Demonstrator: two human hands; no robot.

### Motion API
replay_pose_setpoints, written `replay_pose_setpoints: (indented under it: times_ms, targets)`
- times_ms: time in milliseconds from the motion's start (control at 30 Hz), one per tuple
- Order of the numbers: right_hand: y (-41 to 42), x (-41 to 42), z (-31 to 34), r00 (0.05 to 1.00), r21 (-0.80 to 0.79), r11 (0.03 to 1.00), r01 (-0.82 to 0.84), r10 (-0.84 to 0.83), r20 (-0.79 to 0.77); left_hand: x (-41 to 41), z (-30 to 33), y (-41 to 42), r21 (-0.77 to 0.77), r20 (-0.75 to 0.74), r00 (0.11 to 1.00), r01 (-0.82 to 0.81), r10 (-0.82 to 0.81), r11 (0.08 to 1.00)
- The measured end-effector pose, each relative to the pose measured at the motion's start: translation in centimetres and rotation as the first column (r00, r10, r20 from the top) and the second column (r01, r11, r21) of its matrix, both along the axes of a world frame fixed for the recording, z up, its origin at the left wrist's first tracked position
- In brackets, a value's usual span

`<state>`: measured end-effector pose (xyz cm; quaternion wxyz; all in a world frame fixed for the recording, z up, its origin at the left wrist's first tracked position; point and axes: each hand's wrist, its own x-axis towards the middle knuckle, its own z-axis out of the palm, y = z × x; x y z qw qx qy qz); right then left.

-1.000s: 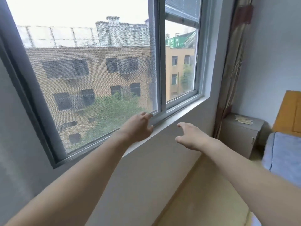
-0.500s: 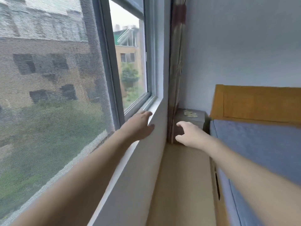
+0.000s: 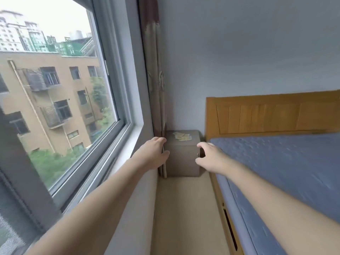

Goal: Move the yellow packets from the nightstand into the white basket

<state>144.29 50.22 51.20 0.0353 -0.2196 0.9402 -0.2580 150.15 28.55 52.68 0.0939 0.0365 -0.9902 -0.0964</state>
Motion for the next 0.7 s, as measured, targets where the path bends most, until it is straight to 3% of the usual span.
replay_pose_setpoints:
  times_ms: [200, 700]
  targets:
    - [-2.3, -13.9, 1.5, 0.998, 0.008, 0.998, 0.059, -0.059, -0.01, -14.8, 0.7, -3.7, 0.055, -0.042, 0.999, -0.017, 0.019, 0.998]
    - [-16.7, -46.5, -1.7, 0.989, 0.042, 0.991, 0.123, -0.126, 0.072, -49.8, -3.4, -19.0, 0.084, 0.09, 0.995, 0.037, -0.045, 0.996]
